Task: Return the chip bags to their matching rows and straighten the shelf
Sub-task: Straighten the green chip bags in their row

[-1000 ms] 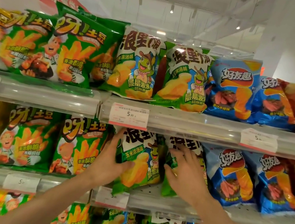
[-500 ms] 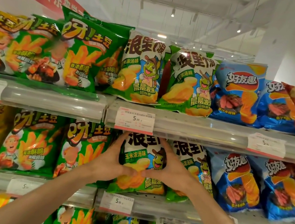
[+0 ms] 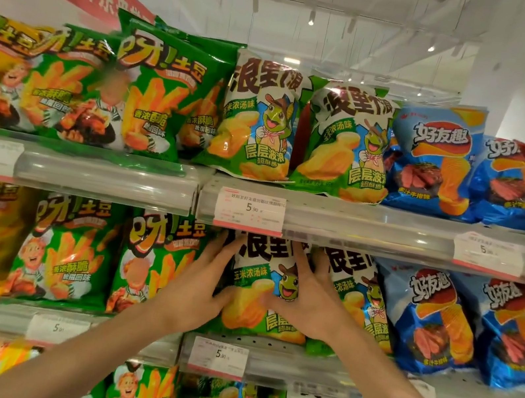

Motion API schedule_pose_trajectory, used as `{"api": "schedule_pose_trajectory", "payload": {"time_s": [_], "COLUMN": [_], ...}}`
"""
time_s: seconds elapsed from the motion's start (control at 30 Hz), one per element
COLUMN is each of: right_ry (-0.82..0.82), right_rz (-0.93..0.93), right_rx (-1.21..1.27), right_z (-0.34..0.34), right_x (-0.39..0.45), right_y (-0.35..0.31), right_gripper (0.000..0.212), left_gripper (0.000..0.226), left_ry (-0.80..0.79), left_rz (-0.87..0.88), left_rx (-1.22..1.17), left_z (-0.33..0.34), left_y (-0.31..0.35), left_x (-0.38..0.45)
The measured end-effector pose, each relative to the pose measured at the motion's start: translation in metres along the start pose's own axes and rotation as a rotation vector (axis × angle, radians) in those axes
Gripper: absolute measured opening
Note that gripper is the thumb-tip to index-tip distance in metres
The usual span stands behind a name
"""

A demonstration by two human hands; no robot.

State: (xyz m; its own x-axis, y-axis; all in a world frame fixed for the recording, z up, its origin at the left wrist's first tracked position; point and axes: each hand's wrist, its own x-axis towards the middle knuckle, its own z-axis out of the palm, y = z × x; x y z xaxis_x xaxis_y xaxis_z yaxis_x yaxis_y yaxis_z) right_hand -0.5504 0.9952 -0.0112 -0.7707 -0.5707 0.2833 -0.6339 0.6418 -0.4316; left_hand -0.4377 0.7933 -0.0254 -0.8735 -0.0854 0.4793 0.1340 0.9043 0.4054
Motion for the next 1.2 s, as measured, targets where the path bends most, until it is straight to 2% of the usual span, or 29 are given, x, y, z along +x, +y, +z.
{"api": "schedule_pose_trajectory", "payload": {"time_s": [0.1,0.13,0.23,0.4,0.57,0.67,0.73,0.87,0.97,1.1,1.2], "right_ry": [0.302,0.356,0.315,0.254,0.232,0.271,0.353,0.450,0.400,0.109,-0.050], "right_rz": [-0.133,-0.189,-0.306,-0.248,-0.249,-0.267,-0.238,-0.027,0.101,0.186,0.142], "right_rx": [-0.339,-0.412,-0.463,-0.442,-0.389,-0.304,-0.280,-0.293,-0.298,-0.302,-0.247], "right_z": [0.007,0.011,0.030,0.054,0.054,0.041,0.023,-0.023,-0.053,-0.074,-0.072], "right_x": [-0.003,-0.003,0.000,0.007,0.011,0.003,-0.004,-0.012,-0.016,-0.022,-0.018], "right_y": [-0.008,-0.011,-0.014,-0.023,-0.025,-0.022,-0.011,0.026,0.059,0.091,0.107], "right_gripper": [0.092,0.086,0.075,0.071,0.069,0.066,0.062,0.055,0.062,0.072,0.080], "left_gripper": [0.068,0.063,0.061,0.063,0.063,0.061,0.056,0.045,0.041,0.030,0.032], "left_ry": [0.094,0.109,0.151,0.203,0.208,0.231,0.250,0.254,0.245,0.253,0.214], "left_rz": [0.113,0.149,0.201,0.238,0.254,0.267,0.261,0.268,0.246,0.318,0.302], "left_rx": [0.265,0.340,0.485,0.627,0.669,0.641,0.599,0.499,0.354,0.345,0.350], "left_z": [-0.004,-0.004,-0.006,-0.017,-0.017,-0.014,-0.010,0.004,0.020,0.050,0.073], "left_y": [0.001,0.003,0.008,0.000,-0.013,-0.014,-0.010,0.014,0.042,0.083,0.108], "left_x": [-0.010,-0.012,-0.013,-0.013,-0.014,-0.011,-0.008,-0.001,0.010,0.029,0.040]}}
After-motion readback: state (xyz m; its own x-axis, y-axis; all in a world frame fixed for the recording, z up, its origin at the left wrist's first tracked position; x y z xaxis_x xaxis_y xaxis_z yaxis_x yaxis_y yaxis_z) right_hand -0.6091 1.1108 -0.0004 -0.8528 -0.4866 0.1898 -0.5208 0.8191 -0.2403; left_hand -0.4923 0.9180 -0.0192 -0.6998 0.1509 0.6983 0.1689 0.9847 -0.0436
